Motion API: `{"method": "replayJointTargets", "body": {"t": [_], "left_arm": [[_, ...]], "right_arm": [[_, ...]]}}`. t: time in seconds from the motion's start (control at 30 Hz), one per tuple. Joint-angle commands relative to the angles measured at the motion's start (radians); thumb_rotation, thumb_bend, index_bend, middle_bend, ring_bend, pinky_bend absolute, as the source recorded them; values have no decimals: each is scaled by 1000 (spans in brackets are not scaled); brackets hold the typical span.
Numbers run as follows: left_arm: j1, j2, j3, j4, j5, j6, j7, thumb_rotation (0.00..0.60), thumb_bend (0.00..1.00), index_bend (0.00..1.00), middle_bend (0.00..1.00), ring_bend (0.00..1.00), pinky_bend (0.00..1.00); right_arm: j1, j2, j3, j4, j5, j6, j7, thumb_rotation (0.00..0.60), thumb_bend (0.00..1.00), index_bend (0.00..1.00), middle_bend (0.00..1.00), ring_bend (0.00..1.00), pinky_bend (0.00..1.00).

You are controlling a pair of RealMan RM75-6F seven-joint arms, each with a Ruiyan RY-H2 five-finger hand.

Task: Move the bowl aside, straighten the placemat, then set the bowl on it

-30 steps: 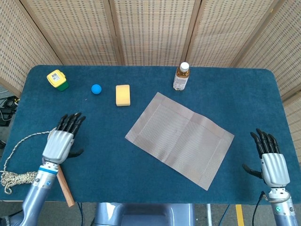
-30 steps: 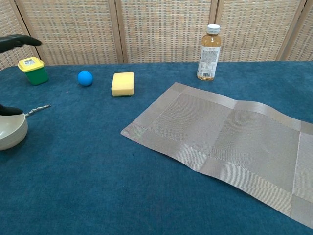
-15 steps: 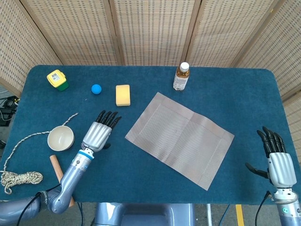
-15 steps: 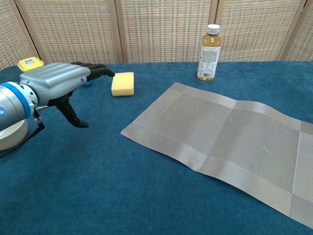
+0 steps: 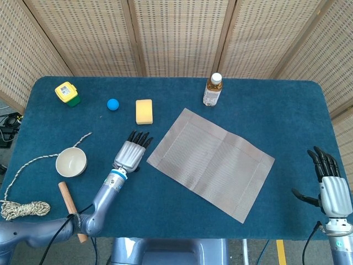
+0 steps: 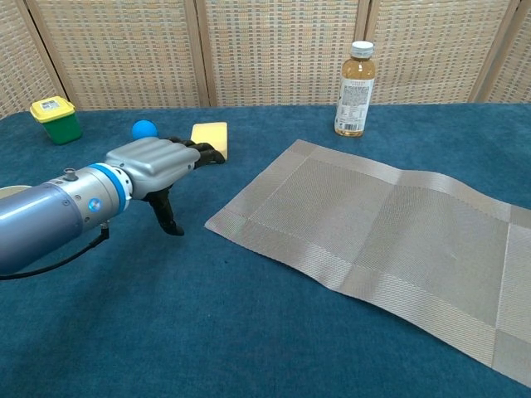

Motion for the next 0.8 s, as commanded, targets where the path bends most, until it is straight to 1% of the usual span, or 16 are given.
{"method": "replayJointTargets", "body": {"t": [0.03, 0.17, 0.53, 0.6, 0.77, 0.8], "left_arm": [[-31, -33, -9, 49, -32, -16, 11, 600, 47, 78, 0, 0, 0], [-78, -92, -13, 144, -48, -38, 12, 600, 49, 80, 0, 0, 0], [-127, -159, -5, 256, -15, -43, -41, 600, 52, 100, 0, 0, 0], [-134, -168, -3, 272, -8, -46, -51, 600, 72, 108, 0, 0, 0], [-150, -185, 2, 305, 12, -50, -73, 600, 188, 134, 0, 0, 0], [-151, -188, 3, 309, 18, -49, -78, 600, 198, 137, 0, 0, 0]], "right_arm": [[1, -1, 2, 4, 3, -5, 5, 600, 231, 42, 0, 0, 0], [3, -2, 8, 12, 13, -12, 13, 600, 230, 42, 0, 0, 0], [5, -4, 16, 20, 24, -24, 28, 600, 231, 42, 0, 0, 0], [5, -4, 18, 20, 24, -23, 30, 600, 230, 42, 0, 0, 0], [5, -3, 20, 21, 27, -27, 36, 600, 230, 42, 0, 0, 0], [5, -3, 21, 22, 28, -26, 37, 600, 230, 42, 0, 0, 0]]}}
